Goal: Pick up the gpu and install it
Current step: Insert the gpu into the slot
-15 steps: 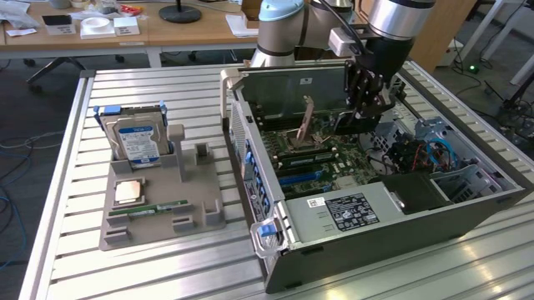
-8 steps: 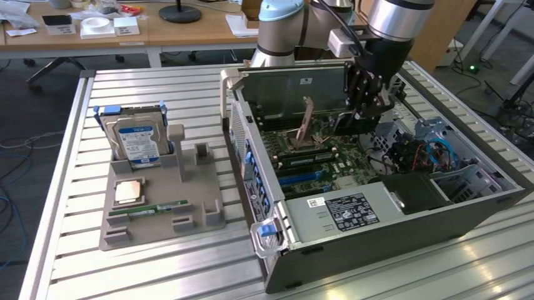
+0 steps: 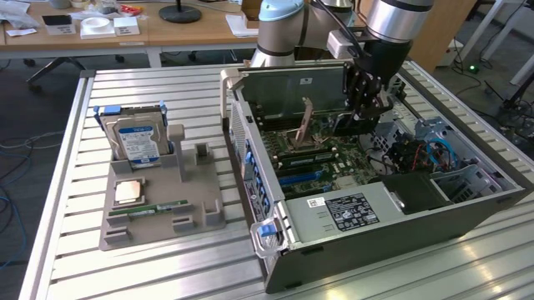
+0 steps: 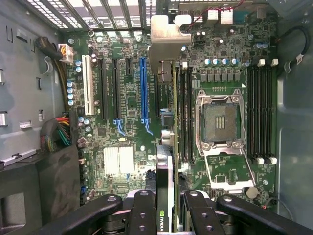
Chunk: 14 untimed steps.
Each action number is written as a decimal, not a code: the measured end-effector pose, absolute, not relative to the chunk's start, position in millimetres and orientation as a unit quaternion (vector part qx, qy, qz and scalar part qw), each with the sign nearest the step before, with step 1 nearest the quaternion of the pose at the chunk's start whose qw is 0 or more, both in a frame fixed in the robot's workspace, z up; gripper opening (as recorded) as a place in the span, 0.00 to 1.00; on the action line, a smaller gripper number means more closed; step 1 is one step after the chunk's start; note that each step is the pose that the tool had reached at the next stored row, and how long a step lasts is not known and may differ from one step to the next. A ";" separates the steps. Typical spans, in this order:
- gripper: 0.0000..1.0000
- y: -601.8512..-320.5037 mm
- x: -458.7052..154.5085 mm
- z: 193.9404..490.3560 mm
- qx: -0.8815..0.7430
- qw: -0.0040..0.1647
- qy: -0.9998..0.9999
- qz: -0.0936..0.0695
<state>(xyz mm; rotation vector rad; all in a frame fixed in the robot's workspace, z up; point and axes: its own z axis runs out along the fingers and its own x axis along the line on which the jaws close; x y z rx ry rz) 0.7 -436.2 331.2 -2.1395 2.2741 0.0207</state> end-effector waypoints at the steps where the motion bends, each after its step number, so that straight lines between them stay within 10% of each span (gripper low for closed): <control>1: 0.26 -436.2 0.4 330.7 -0.685 0.010 0.728 0.007; 14: 0.26 -436.2 -2.0 325.4 -0.685 0.011 0.728 0.005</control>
